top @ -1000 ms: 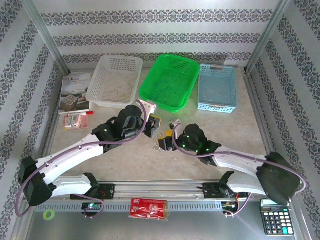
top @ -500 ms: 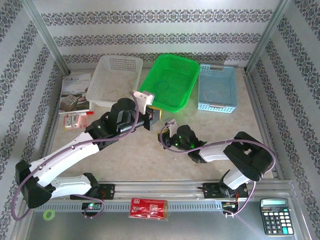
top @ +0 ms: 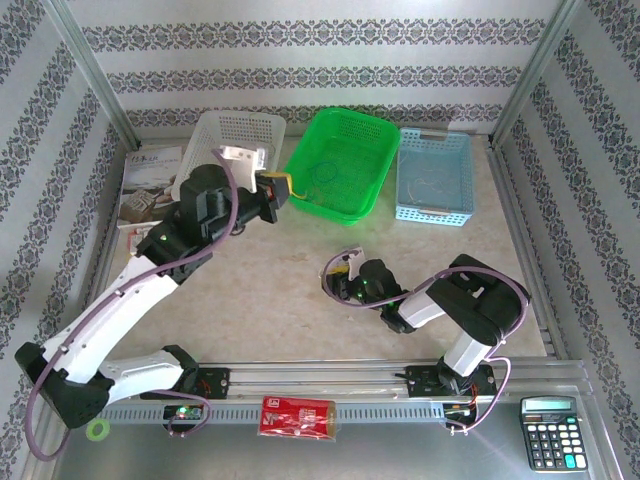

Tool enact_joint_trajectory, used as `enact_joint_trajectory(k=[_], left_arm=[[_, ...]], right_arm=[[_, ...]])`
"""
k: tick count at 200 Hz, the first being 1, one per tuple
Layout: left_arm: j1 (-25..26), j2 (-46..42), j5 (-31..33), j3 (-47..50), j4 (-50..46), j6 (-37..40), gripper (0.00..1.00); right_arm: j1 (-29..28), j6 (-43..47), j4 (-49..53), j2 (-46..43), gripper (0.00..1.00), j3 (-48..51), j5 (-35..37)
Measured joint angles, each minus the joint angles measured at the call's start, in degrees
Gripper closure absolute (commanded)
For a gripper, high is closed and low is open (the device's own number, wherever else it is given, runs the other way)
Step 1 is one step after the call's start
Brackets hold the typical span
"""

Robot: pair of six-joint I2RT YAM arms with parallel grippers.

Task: Untangle the cables

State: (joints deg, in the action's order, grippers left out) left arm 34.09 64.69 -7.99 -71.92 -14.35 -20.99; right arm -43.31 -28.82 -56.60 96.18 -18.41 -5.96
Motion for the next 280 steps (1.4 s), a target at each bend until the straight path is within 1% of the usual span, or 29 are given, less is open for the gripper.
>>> enact_joint_trajectory(k=[15,37,66,103,160,211,219,225,241,253,268,280], left_arm=[[-1.5,0.0,-0.5,-0.7,0.0,0.7,1.0],[-4.2,0.3,-1.0,-0.9,0.0,1.7,1.0],[-10.0,2.3,-1.7,-1.3,0.0,2.9,1.0],[-16.2,6.7,-1.4,-3.5,0.0,5.0,1.0],[-24.2,19.2,1.2,-9.0,1.0,9.1,1.0],[-27.1,32.3,4.6,-16.7,1.4,12.7,1.0],[-27.4,34.2,5.0,-18.1,1.4,13.2,0.93],[-27.6,35.4,5.2,-18.9,1.4,13.6,0.84],[-28.1,38.2,5.5,-20.7,1.0,14.9,0.5],[-28.2,39.6,5.5,-21.4,0.3,15.3,0.3],[-28.2,40.2,5.4,-21.6,-0.6,15.9,0.13],[-28.2,40.1,5.2,-21.5,-1.0,15.9,0.04]], right_arm=[[0.1,0.0,0.0,0.0,0.58,0.1,0.1],[0.1,-0.4,0.0,0.0,0.51,0.1,0.1],[0.4,-1.3,0.1,-0.1,0.43,0.1,-0.1],[0.5,-1.5,2.4,-3.4,0.39,0.1,-1.0],[2.4,-1.5,11.2,-11.5,0.35,-3.7,-3.1],[4.5,-1.3,19.3,-17.0,0.34,-5.5,-4.0],[4.7,-1.3,20.3,-17.6,0.34,-5.7,-4.1],[5.0,-1.3,21.1,-18.1,0.34,-5.8,-4.2],[5.4,-1.3,22.7,-19.5,0.34,-5.9,-4.3],[5.7,-1.3,24.2,-20.7,0.34,-6.1,-4.4],[6.1,-1.3,26.4,-22.5,0.34,-6.2,-4.4],[6.5,-1.4,28.2,-24.1,0.35,-6.2,-4.4]])
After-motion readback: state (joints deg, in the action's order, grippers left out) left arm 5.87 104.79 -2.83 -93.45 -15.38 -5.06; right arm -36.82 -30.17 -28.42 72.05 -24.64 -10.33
